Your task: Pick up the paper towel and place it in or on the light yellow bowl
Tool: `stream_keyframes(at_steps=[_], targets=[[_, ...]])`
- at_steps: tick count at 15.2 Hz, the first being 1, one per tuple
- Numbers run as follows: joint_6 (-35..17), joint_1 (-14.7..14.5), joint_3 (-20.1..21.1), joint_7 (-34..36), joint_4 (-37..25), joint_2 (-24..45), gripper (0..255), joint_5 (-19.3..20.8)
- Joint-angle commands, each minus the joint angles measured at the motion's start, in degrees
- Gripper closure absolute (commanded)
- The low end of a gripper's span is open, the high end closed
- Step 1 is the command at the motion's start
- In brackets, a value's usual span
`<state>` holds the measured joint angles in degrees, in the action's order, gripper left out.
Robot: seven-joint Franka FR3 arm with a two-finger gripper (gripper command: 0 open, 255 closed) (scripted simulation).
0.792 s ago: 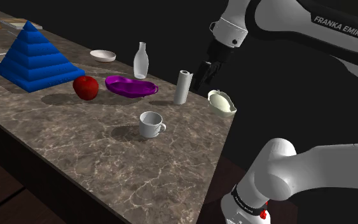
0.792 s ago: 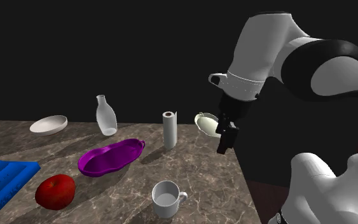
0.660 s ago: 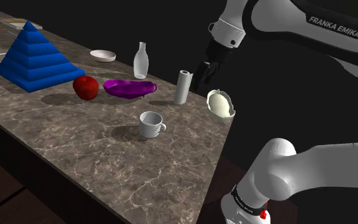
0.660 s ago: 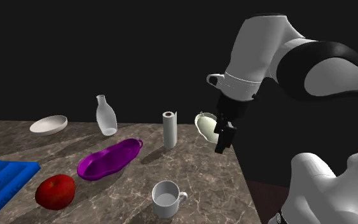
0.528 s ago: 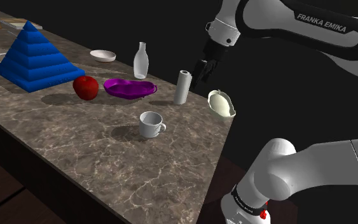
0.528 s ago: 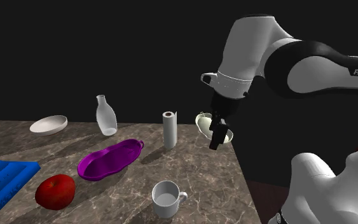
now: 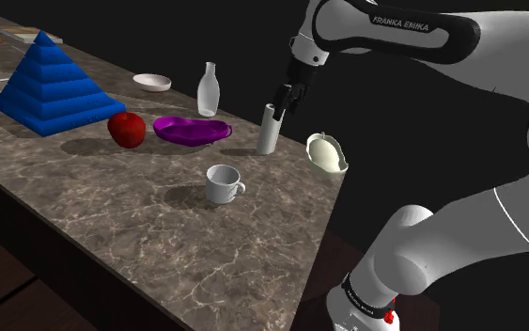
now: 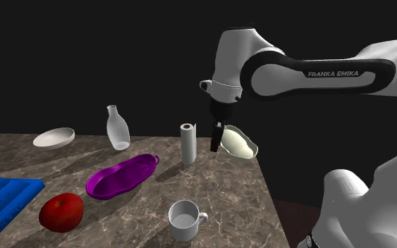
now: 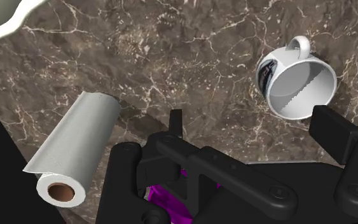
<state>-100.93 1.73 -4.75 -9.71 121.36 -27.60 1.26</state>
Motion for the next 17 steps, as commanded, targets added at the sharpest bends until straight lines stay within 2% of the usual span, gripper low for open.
stream_keyframes(at_steps=[1, 10, 17], targets=[[-0.7, 0.5, -1.5, -1.9, -2.6, 3.8, 0, 0.5], [-1.8, 2.7, -6.7, -9.5, -17.9, 22.3, 0, 0.2], [0.7, 5.8, -9.5, -15.3, -35.0, 38.6, 0, -2.4]])
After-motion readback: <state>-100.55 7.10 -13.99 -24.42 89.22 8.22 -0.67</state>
